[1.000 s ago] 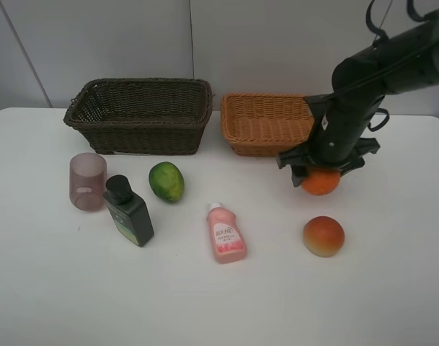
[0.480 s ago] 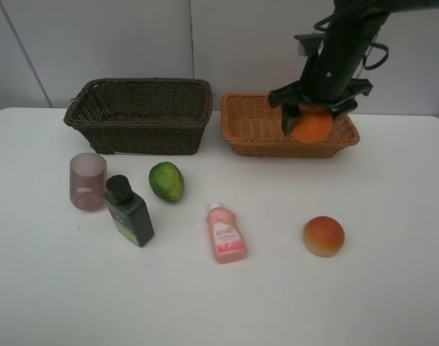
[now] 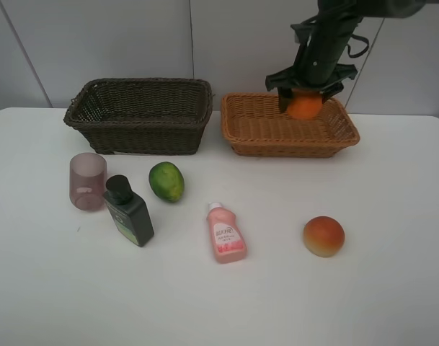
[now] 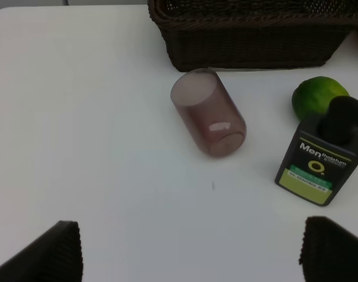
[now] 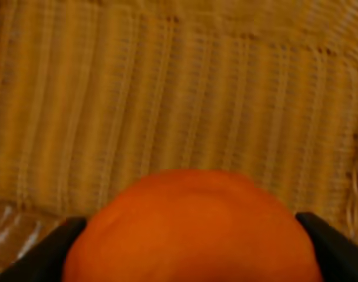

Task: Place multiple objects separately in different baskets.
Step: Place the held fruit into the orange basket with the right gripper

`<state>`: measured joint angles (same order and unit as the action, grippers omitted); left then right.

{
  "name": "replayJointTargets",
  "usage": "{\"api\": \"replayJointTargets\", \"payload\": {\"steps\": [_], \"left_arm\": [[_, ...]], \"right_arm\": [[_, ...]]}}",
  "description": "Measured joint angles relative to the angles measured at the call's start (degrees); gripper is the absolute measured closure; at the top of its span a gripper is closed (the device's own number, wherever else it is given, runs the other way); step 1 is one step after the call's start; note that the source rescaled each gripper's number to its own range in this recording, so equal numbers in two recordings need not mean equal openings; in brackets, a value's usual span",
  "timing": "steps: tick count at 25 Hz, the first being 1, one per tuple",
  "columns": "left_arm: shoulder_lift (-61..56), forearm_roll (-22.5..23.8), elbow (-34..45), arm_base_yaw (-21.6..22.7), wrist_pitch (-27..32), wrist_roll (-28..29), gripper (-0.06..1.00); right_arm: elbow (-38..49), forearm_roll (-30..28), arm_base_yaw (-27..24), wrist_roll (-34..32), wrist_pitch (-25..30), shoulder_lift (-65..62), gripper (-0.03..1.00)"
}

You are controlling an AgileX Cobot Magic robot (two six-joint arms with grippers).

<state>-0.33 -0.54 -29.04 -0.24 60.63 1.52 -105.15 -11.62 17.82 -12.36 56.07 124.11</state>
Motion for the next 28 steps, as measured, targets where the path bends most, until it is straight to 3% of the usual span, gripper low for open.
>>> {"api": "replayJointTargets", "payload": {"steps": [12,24,26,28], "left_arm": [[-0.04,0.0,0.0,0.0,0.0,0.0,0.02],[-0.04,0.0,0.0,0.0,0.0,0.0,0.02],[-0.04,0.0,0.0,0.0,0.0,0.0,0.02],[-0.04,0.0,0.0,0.0,0.0,0.0,0.02]], "right_arm": [[-0.07,0.97,-1.71,-0.05,-13.25,6.5,0.53],[-0.14,0.91,-2.55,-0.21,-18.06,9.56,0.53],[-0.14,0.91,-2.55,-0.21,-18.2,9.67,0.46],[-0.16,0.87,-2.55,-0.21,-18.36,9.67,0.24]]}}
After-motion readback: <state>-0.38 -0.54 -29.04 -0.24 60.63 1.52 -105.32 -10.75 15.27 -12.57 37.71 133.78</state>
